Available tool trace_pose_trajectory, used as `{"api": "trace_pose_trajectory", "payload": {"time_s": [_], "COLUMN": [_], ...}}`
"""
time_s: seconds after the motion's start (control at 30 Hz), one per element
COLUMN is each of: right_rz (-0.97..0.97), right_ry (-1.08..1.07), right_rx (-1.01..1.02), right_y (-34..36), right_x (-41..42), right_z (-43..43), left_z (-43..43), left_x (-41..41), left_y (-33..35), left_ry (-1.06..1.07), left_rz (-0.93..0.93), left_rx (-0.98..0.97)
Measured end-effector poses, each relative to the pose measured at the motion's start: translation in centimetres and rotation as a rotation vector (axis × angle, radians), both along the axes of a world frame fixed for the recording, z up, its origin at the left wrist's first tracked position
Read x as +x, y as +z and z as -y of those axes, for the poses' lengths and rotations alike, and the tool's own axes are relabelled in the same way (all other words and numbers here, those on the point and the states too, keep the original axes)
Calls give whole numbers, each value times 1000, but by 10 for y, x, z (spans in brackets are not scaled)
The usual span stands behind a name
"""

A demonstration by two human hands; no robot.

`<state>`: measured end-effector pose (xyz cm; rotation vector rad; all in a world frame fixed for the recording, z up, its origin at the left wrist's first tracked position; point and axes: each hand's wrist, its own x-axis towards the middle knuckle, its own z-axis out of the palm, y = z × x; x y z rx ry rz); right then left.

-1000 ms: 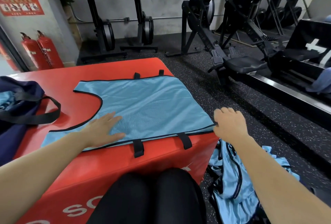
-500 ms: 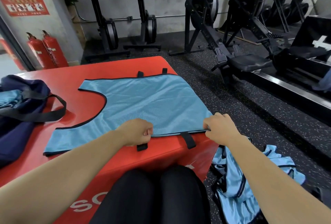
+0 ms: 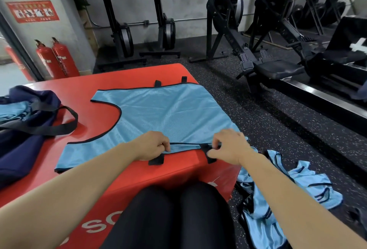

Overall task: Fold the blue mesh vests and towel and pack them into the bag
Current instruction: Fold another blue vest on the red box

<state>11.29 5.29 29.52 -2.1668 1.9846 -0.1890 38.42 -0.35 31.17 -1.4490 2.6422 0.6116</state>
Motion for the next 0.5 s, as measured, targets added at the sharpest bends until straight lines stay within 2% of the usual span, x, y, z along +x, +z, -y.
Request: {"api": "trace_pose_trajectory", "payload": {"time_s": [0.07,0.13,0.2,0.27,0.37,0.43,0.5], "right_rz": [-73,-167,-133,49,480,628,693], "right_ry": [24,22,0,-67,-260,-328,-363], "right_rx": [69,31,6,-1,12,42,92], "right_y": [-4,-7,-3,6,15,19,22], "right_x": [14,23,26,24,12,7,8], "right_z": [-3,-5,-5,-6,-3,-2,-4], "left_z": [-7,-14,-19,-18,-20,-24,-30], "left_x": [1,1,1,2,2,-2,-8], "left_y": [3,2,1,0,3,4,4], "left_ry": [-25,-44,-48,-56,-20,13,87], "left_rz": [29,92,156,214,251,252,235], "left_rx": [-24,-79,-130,-170,-168,-178,-200]}}
